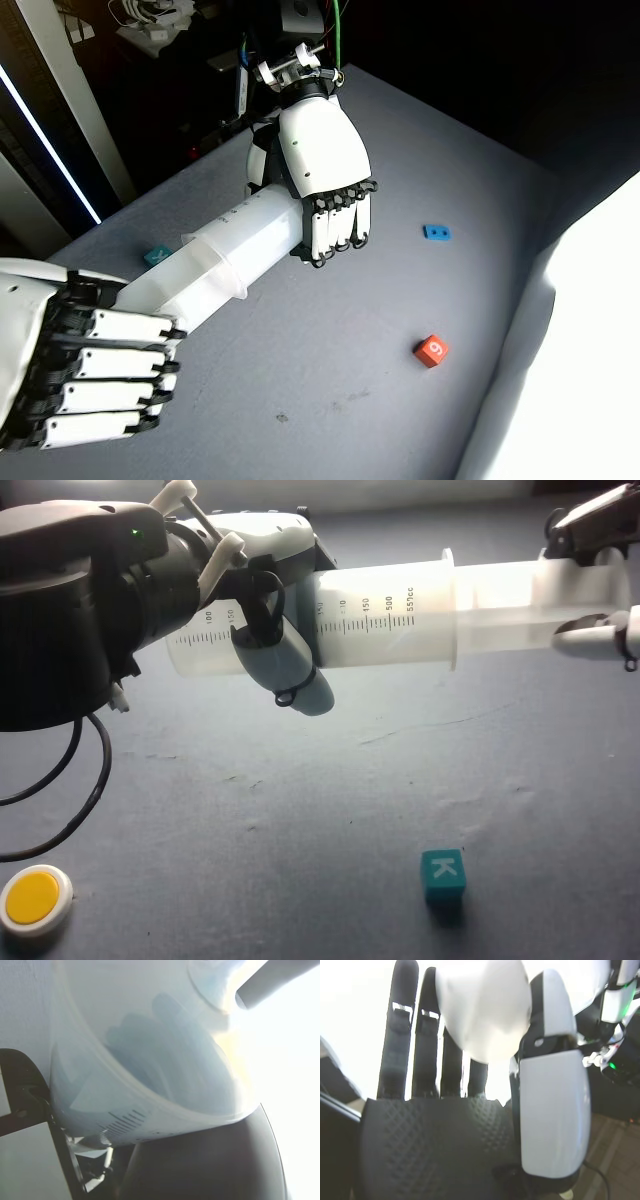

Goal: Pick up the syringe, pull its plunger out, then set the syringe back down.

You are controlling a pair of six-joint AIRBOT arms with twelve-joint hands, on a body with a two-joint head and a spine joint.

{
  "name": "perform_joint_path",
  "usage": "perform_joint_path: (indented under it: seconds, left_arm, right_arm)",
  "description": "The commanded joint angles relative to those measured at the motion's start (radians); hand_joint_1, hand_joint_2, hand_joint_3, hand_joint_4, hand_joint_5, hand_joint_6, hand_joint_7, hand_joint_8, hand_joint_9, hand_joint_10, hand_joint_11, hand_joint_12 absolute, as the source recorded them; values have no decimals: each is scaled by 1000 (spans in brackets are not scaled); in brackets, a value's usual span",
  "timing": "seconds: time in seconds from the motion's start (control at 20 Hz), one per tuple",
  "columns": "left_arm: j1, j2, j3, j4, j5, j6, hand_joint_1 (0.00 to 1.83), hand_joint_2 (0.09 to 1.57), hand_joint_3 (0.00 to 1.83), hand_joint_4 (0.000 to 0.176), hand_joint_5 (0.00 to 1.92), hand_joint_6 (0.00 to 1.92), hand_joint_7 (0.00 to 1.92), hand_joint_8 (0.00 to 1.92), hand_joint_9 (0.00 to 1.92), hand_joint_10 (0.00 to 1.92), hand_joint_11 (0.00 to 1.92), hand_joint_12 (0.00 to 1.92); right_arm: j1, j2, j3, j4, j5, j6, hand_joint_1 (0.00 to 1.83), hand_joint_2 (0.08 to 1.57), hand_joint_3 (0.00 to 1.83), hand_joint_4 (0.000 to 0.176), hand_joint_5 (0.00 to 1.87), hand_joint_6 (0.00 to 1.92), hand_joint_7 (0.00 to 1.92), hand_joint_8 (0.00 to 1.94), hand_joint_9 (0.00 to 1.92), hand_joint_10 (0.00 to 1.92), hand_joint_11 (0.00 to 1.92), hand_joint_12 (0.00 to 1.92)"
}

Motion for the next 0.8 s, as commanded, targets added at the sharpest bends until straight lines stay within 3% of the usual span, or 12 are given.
perform_joint_path:
  seconds: [0.0,0.35,0.75]
  left_arm:
    - [-16,17,10,71,-74,21,1341,1211,2,0,744,1263,791,1295,715,1482,416,1455]
    - [-16,17,10,71,-80,21,1341,1219,0,0,723,1277,786,1302,709,1512,416,1481]
    - [-13,17,2,71,-82,21,1342,1211,0,0,735,1309,805,1267,716,1462,434,1461]
  right_arm:
    - [1,30,10,7,110,-20,1367,1121,0,0,916,1158,979,938,886,1103,713,770]
    - [1,57,6,26,109,-19,1365,1134,1,0,885,1177,973,935,849,1206,667,803]
    - [2,57,5,26,126,-19,1367,1125,1,0,911,1143,995,953,849,1143,660,790]
